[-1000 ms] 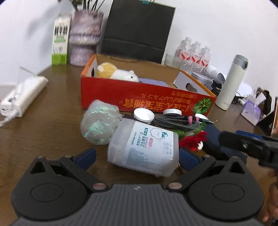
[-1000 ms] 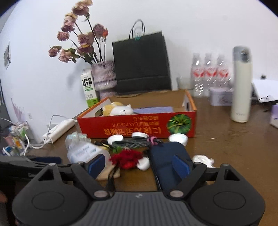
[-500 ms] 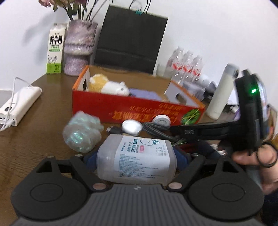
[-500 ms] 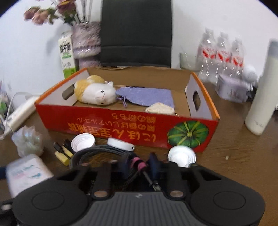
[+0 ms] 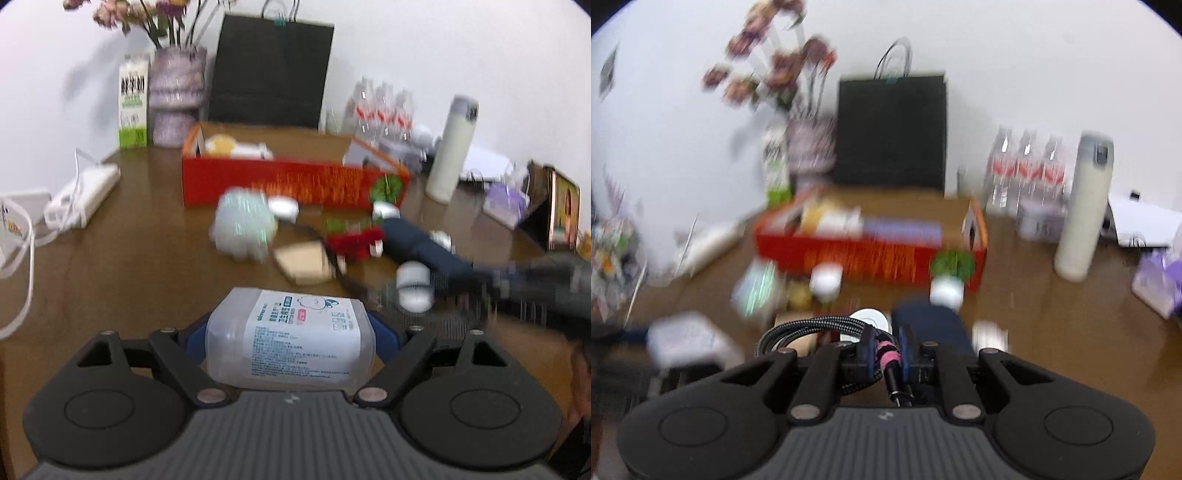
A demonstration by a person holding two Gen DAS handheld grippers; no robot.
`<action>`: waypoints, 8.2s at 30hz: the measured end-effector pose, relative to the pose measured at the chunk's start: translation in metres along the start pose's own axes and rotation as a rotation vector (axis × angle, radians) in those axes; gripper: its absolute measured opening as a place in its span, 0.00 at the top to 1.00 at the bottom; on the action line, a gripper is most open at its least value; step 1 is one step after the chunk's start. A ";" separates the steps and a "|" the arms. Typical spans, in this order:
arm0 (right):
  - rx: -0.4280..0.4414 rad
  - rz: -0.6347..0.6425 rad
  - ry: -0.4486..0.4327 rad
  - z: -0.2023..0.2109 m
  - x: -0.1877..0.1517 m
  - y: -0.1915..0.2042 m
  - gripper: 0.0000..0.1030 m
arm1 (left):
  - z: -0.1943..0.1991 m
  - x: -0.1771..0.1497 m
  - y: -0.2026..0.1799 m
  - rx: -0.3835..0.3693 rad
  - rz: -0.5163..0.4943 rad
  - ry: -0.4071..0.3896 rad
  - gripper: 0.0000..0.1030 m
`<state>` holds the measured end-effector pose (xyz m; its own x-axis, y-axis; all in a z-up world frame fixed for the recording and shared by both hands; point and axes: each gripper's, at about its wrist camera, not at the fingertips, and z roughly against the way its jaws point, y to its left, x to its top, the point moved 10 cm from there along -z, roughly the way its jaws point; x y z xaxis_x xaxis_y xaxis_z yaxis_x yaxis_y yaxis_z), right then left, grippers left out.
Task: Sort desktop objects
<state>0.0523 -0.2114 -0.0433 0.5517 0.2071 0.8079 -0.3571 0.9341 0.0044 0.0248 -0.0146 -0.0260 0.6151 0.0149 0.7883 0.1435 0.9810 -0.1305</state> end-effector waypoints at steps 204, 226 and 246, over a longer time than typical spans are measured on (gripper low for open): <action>0.084 -0.066 0.051 -0.023 0.043 0.017 0.86 | -0.039 0.034 0.027 0.076 -0.009 -0.014 0.55; 0.020 0.186 0.026 -0.079 0.053 0.040 1.00 | -0.048 0.033 0.034 0.084 -0.012 -0.004 0.55; -0.063 0.126 -0.244 -0.069 0.243 -0.027 1.00 | -0.104 0.236 0.019 -0.007 -0.088 -0.038 0.57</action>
<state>0.2473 -0.1661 0.1121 0.3052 0.2538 0.9178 -0.3599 0.9231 -0.1356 0.2532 -0.0130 0.0952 0.5700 -0.0636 0.8192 0.2013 0.9774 -0.0642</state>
